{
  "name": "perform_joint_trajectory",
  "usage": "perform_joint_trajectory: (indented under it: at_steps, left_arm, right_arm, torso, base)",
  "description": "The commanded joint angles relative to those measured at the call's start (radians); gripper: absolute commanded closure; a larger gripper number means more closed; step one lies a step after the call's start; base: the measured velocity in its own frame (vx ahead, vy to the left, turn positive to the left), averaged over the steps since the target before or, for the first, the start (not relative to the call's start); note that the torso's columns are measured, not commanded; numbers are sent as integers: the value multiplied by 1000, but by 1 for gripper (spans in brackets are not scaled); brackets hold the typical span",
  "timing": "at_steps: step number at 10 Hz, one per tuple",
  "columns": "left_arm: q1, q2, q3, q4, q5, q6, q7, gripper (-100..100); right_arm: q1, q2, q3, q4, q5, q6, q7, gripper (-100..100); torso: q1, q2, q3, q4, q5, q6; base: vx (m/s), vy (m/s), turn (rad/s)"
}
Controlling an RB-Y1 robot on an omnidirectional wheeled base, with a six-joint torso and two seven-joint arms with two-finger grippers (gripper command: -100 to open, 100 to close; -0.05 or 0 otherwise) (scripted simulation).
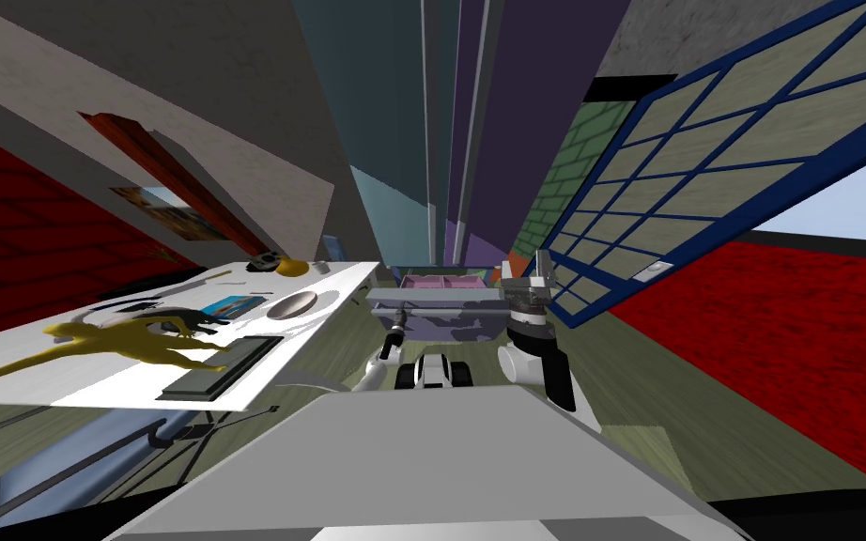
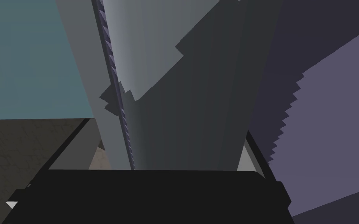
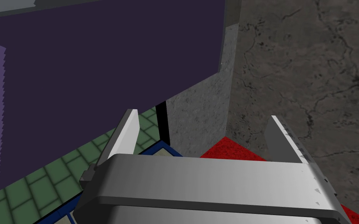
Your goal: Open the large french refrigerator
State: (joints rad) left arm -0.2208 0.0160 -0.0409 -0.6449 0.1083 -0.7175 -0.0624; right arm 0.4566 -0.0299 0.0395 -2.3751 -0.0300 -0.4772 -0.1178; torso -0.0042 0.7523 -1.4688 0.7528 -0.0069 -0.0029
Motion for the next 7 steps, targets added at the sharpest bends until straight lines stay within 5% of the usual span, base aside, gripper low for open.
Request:
perform_joint_trajectory:
  at_steps: [1, 3, 4, 7]
  left_arm:
    - [-33, -9, 3, -31, 6, 19, -18, -100]
    - [-13, -10, 0, -15, 5, 30, -16, -100]
    - [-11, -12, 0, -6, 5, 30, -16, 0]
    - [1, -13, -1, 4, 6, 40, -13, 0]
  right_arm:
    - [0, 0, 0, 0, 0, 0, 0, 0]
    - [0, 0, 0, 0, 0, 0, 0, 0]
    - [0, 0, 0, 0, 0, 0, 0, 0]
    - [0, 0, 0, 0, 0, 0, 0, 0]
  torso:
    - [0, 2, 1, 1, 0, 0]
    - [-1, 5, 3, 3, 0, 1]
    - [-1, 2, 1, -1, 1, 1]
    - [0, -9, -5, -9, 3, 2]
  base:
    - [-36, 17, 35]
    - [-26, 19, 0]
    - [0, 0, 0]
    - [0, 0, 0]
